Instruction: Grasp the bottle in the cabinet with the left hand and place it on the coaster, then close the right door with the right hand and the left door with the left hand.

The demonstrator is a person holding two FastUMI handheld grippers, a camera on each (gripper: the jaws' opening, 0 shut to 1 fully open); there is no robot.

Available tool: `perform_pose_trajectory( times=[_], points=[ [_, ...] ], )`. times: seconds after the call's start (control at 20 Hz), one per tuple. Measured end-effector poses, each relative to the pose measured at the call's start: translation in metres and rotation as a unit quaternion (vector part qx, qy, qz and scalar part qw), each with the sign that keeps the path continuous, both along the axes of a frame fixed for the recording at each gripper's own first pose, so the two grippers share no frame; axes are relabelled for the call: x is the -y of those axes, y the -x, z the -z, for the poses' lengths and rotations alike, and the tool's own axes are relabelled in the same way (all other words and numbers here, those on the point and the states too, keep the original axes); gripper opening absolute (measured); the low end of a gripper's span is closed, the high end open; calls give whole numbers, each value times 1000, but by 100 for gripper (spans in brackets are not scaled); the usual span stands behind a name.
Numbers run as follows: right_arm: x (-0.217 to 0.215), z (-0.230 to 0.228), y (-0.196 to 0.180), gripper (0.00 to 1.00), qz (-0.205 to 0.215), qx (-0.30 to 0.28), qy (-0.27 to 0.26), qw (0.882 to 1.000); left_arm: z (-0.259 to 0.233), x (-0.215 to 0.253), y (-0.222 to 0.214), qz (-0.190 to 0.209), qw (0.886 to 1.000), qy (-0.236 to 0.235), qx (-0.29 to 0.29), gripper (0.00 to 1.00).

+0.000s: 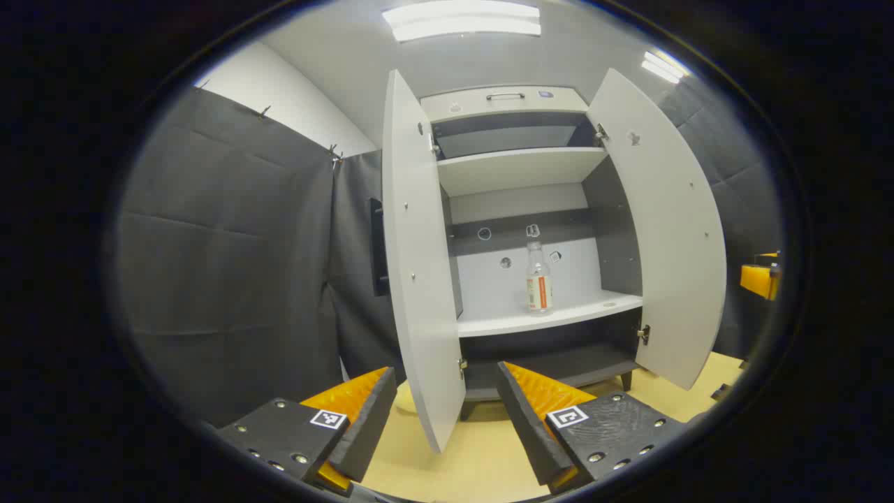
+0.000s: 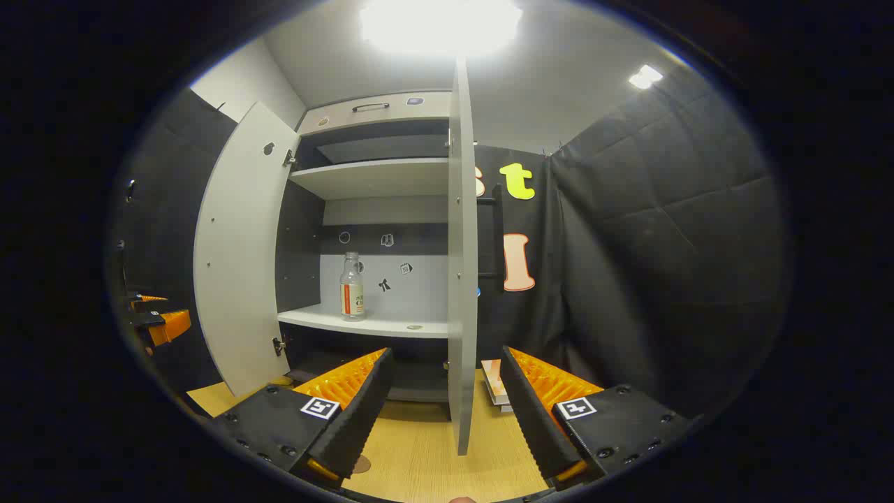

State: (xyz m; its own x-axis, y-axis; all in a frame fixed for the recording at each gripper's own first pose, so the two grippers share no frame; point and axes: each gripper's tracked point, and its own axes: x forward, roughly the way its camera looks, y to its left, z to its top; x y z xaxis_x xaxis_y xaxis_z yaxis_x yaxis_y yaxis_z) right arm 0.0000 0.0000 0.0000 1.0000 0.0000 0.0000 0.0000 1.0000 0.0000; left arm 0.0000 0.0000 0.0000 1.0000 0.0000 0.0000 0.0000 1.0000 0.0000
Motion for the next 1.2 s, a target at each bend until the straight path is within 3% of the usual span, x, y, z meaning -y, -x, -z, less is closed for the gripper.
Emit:
perform_pose_trajectory(
  times=[0.65, 1.2],
  points=[
    [8, -3, 11, 97, -5, 4, -2, 1000, -4, 6, 20, -5, 1000, 1, 8, 89],
    [43, 10, 18, 97, -14, -5, 1, 1000, -19, 49, 26, 1, 1000, -2, 16, 88]
  ],
)
